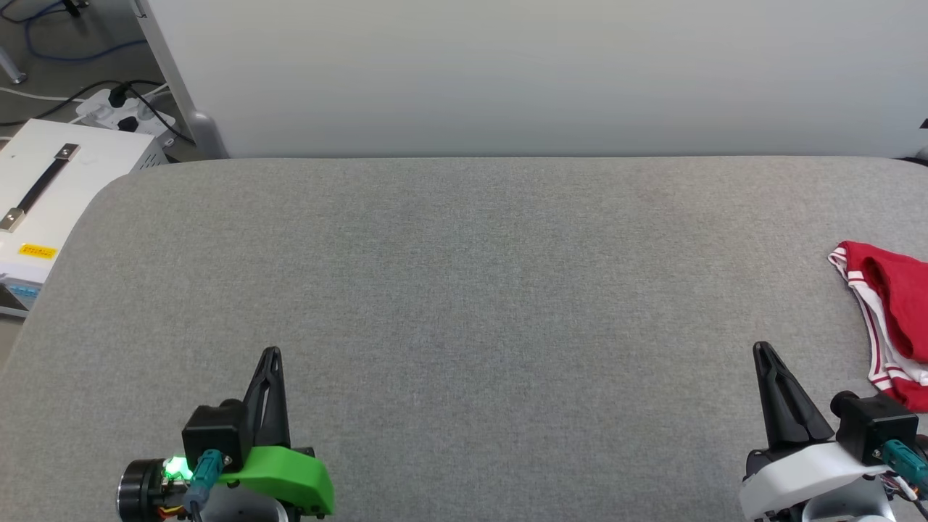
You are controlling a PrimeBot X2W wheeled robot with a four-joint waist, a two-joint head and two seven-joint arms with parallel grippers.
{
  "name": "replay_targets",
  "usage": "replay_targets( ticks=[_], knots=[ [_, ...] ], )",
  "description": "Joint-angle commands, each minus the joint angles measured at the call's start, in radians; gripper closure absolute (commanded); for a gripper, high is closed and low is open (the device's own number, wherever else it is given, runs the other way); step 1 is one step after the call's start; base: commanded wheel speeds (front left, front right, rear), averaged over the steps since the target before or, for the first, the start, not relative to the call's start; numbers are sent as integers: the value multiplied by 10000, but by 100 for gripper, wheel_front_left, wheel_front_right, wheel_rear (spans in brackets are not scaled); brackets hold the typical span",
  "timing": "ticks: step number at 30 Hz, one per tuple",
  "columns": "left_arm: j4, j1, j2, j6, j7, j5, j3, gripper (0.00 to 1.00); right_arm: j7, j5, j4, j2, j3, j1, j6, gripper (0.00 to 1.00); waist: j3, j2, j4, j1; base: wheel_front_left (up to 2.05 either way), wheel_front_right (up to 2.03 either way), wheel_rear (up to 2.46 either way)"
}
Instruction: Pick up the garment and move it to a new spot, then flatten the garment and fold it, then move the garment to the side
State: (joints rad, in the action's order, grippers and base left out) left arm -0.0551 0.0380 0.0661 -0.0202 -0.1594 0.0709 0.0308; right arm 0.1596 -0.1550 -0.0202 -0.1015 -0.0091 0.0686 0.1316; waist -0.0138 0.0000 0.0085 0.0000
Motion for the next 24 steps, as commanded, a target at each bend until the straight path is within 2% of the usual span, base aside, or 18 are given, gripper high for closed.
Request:
replay_targets(
  ticks=[1, 24],
  knots=[
    [48, -138, -49, 77, 58, -118, -33, 100, -55, 104, 66, 27, 21, -196, -4, 100, 3, 0, -1, 0, 0, 0, 0],
    [213, -217, -85, 118, 560, -311, -123, 100, -559, 577, 111, 186, 44, -356, -6, 100, 47, 0, -29, 0, 0, 0, 0]
  ],
)
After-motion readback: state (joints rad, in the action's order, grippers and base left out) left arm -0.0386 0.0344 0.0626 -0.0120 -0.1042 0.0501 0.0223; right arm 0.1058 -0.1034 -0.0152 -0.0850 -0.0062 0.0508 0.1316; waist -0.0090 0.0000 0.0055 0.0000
